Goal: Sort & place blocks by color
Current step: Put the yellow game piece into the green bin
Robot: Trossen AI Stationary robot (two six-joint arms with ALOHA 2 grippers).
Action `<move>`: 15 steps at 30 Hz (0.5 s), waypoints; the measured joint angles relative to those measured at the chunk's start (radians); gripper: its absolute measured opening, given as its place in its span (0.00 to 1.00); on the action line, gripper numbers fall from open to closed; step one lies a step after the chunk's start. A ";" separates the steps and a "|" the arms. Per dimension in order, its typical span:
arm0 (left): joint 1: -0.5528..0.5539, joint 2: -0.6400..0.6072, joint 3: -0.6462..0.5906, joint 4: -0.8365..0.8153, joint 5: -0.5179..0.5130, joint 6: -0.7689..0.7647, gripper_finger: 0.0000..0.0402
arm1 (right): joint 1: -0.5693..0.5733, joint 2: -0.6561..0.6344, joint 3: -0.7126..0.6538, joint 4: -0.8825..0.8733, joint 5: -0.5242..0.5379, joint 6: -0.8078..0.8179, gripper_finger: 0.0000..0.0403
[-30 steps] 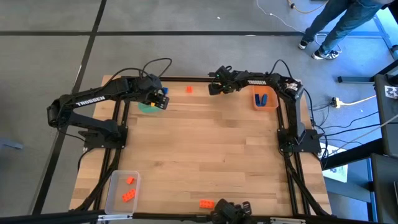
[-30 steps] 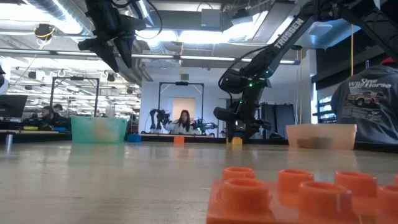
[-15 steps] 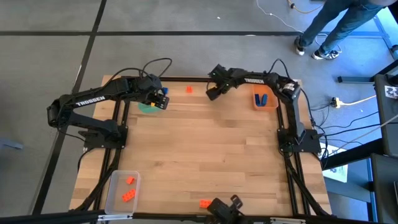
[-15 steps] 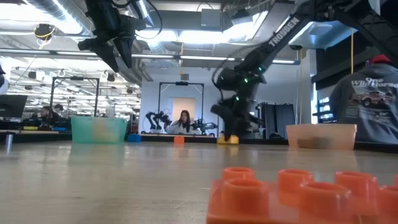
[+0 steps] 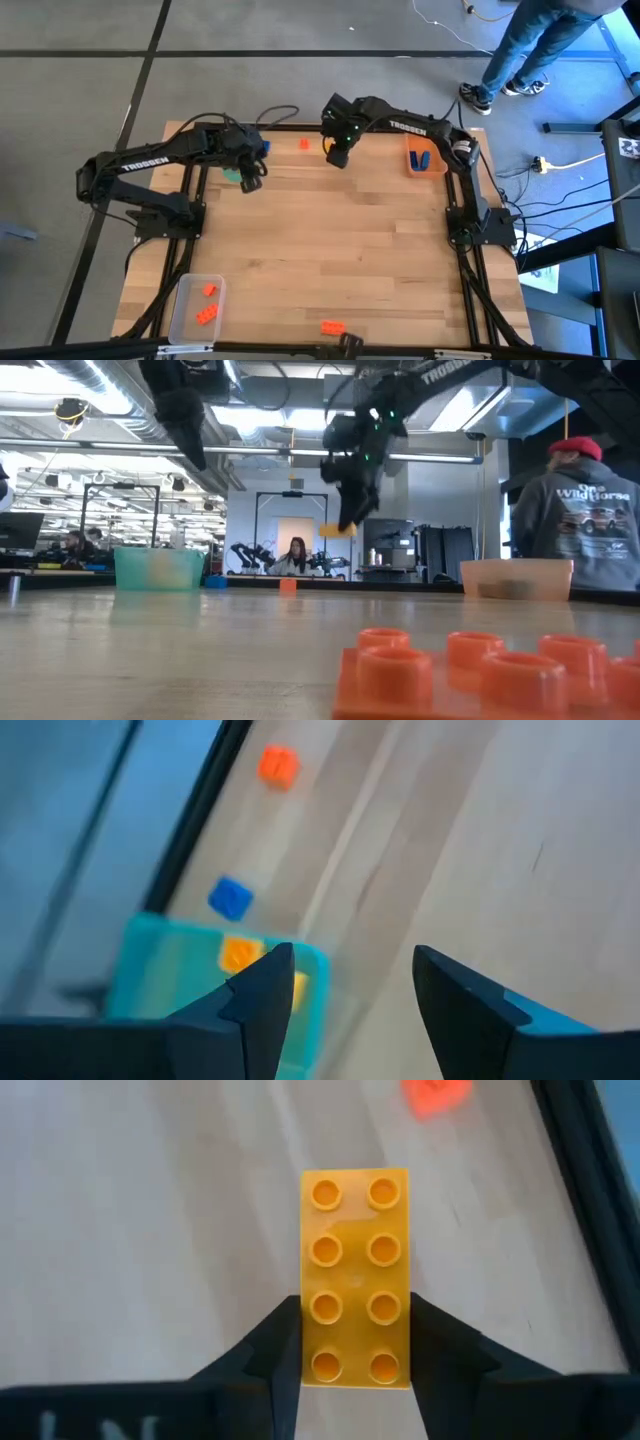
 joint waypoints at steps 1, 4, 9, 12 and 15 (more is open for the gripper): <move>-0.009 0.000 0.000 0.006 -0.009 0.057 0.49 | 0.007 -0.001 0.027 -0.019 -0.018 -0.017 0.34; -0.037 0.000 0.000 0.038 -0.047 0.201 0.49 | 0.029 -0.002 0.099 -0.077 -0.086 -0.050 0.34; -0.082 0.000 0.000 0.149 -0.095 0.417 0.49 | 0.043 -0.003 0.194 -0.123 -0.268 -0.055 0.34; -0.107 0.000 0.000 0.252 -0.081 0.536 0.49 | 0.057 -0.003 0.235 -0.129 -0.354 -0.048 0.34; -0.125 0.000 0.000 0.357 -0.053 0.637 0.49 | 0.074 -0.003 0.267 -0.129 -0.439 -0.044 0.34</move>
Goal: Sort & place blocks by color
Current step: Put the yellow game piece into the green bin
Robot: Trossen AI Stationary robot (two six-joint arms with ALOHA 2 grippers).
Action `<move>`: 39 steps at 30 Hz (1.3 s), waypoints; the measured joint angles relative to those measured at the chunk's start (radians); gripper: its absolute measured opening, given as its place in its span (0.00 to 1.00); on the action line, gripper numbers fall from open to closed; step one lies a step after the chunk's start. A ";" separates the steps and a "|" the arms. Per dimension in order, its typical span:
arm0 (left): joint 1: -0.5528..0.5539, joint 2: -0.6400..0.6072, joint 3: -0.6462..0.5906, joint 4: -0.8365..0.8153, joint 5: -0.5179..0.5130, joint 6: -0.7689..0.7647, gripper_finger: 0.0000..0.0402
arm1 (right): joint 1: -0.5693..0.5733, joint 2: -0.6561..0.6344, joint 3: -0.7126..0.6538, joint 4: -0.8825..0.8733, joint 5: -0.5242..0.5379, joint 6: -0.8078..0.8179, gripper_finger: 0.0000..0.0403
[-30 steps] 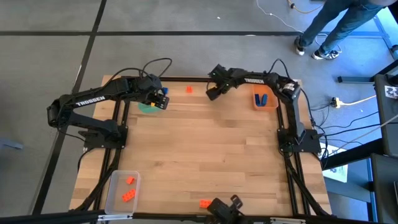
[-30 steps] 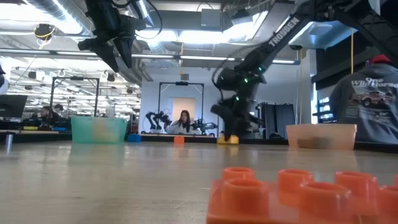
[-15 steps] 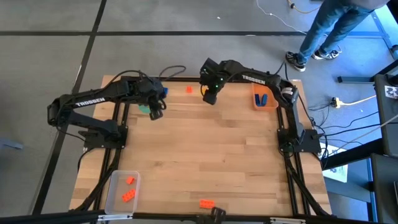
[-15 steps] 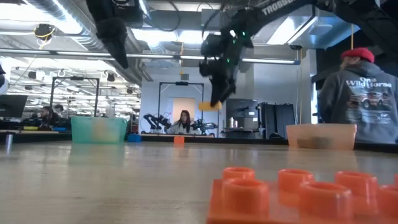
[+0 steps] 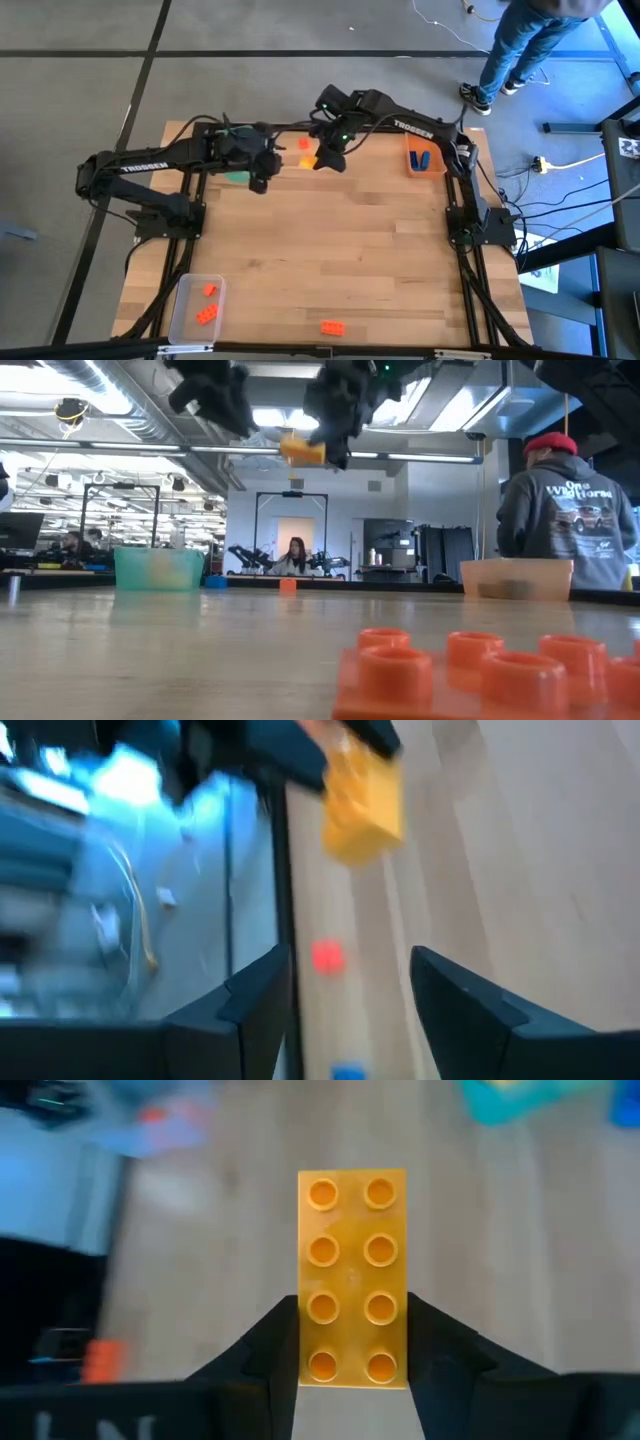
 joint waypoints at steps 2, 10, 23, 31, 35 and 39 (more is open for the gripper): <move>-0.007 0.000 0.000 0.055 0.008 0.078 0.49 | 0.010 0.000 0.015 0.004 -0.067 -0.002 0.34; -0.026 0.000 0.000 0.104 0.046 0.272 0.49 | 0.042 0.000 0.040 0.036 -0.169 0.001 0.34; -0.066 0.004 0.000 0.173 0.158 0.293 0.49 | 0.043 -0.001 0.040 0.068 -0.189 0.031 0.34; -0.065 0.021 -0.001 0.209 0.143 0.293 0.45 | 0.043 -0.002 0.040 0.087 -0.213 0.054 0.34; -0.065 0.037 -0.001 0.206 0.143 0.294 0.32 | 0.043 -0.002 0.040 0.088 -0.214 0.054 0.34; -0.065 0.044 0.000 0.205 0.143 0.306 0.21 | 0.042 -0.002 0.040 0.079 -0.218 0.060 0.34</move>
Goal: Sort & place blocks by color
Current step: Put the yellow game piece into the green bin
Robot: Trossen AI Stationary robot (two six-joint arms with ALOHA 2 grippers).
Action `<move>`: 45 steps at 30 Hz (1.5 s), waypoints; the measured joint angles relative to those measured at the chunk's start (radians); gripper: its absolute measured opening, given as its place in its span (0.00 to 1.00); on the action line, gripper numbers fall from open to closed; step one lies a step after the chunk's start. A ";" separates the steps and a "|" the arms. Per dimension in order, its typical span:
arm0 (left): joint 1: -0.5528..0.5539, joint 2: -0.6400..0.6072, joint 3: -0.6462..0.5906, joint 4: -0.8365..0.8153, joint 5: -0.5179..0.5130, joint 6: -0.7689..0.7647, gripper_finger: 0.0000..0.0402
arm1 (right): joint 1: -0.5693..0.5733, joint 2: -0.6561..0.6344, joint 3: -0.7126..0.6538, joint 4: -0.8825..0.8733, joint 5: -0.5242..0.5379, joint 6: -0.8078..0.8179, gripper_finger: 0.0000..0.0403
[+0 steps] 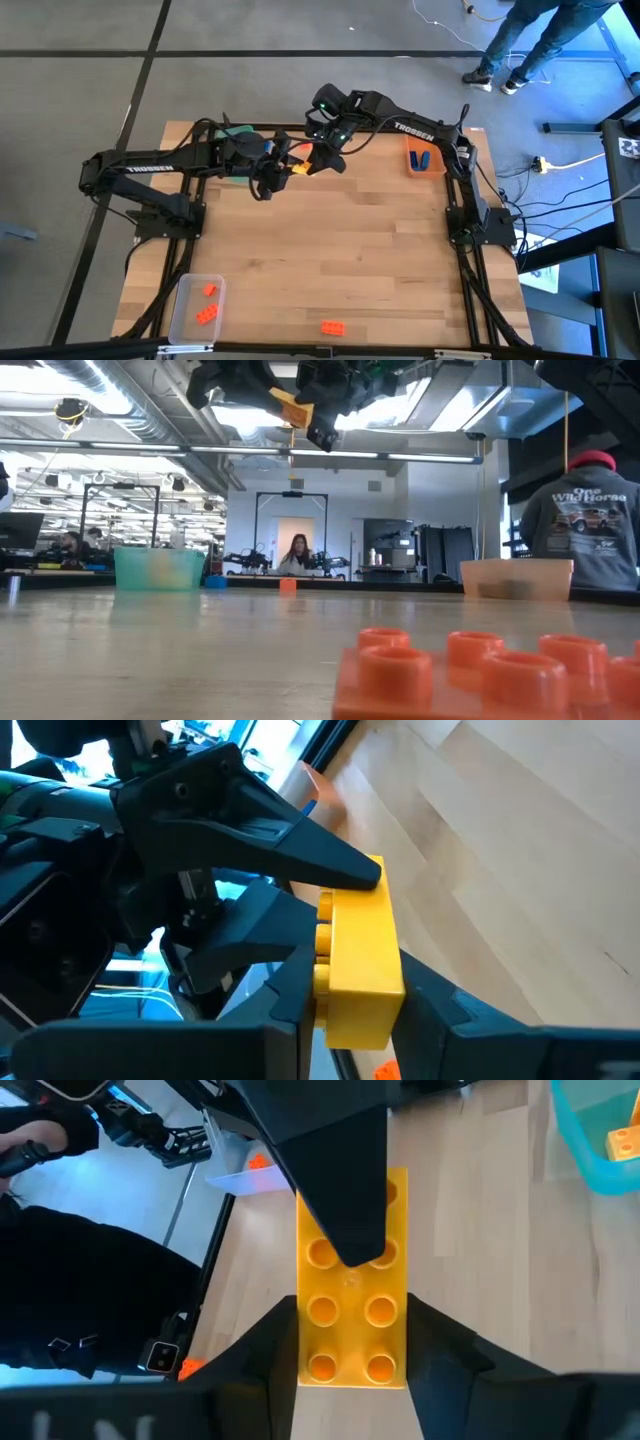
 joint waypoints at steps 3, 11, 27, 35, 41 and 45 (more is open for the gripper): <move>0.000 0.000 0.000 -0.002 0.001 0.001 0.21 | 0.000 0.000 0.000 0.002 0.000 0.017 0.34; 0.000 -0.006 0.000 -0.026 -0.010 0.013 0.21 | -0.002 0.000 0.000 0.011 0.007 0.063 0.35; 0.077 -0.040 0.001 -0.327 -0.270 -0.278 0.21 | -0.110 0.000 0.057 -0.026 0.161 0.080 0.73; 0.287 -0.062 0.000 -0.579 -0.273 -0.710 0.21 | -0.116 -0.005 0.218 -0.178 0.582 0.016 0.73; 0.454 -0.018 -0.001 -0.700 -0.145 -0.990 0.21 | -0.106 -0.036 0.207 -0.197 0.720 0.012 0.72; 0.527 0.025 -0.001 -0.689 -0.097 -1.046 0.21 | -0.094 -0.036 0.207 -0.197 0.734 -0.023 0.72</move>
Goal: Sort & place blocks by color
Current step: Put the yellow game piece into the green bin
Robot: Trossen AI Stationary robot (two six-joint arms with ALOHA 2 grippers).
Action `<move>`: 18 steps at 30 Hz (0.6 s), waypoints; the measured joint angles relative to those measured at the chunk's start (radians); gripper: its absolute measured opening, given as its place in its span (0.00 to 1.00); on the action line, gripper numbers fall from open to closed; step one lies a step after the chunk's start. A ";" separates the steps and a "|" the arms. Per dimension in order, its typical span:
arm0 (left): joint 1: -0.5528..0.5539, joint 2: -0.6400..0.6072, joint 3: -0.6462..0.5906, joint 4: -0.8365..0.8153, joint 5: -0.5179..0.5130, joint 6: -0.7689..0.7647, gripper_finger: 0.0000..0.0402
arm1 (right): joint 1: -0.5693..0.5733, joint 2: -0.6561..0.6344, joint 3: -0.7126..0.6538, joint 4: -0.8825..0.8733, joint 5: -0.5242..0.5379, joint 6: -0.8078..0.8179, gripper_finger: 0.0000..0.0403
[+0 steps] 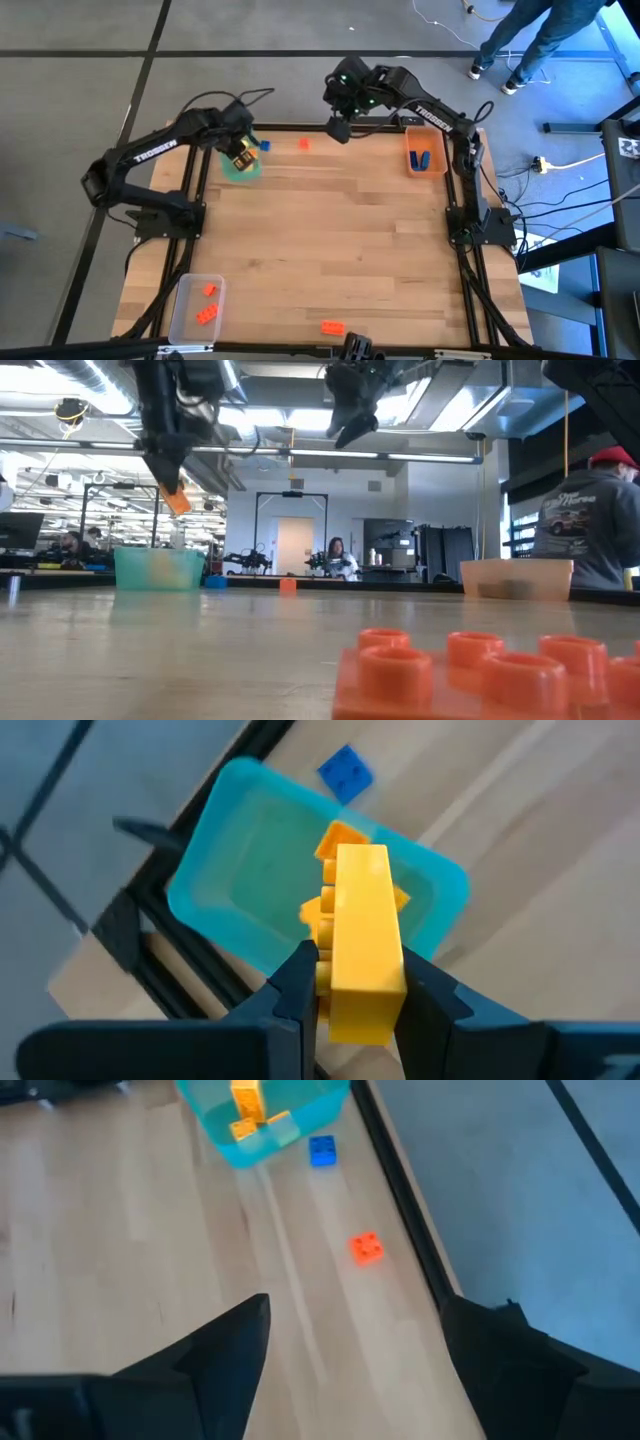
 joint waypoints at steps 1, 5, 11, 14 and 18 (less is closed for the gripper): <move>0.011 0.018 0.000 0.002 0.000 -0.016 0.21 | 0.003 0.000 0.000 0.001 0.000 -0.008 0.72; 0.038 0.091 -0.015 0.017 -0.001 -0.047 0.21 | 0.017 0.000 0.000 0.005 0.000 -0.013 0.72; 0.073 0.163 -0.084 0.089 -0.012 -0.042 0.21 | 0.032 0.000 0.000 0.005 0.000 -0.019 0.72; 0.084 0.177 -0.125 0.142 -0.038 -0.040 0.21 | 0.035 0.000 0.000 0.005 0.000 -0.026 0.72; 0.103 0.179 -0.174 0.199 -0.050 -0.040 0.21 | 0.035 0.000 0.000 0.006 0.000 -0.027 0.72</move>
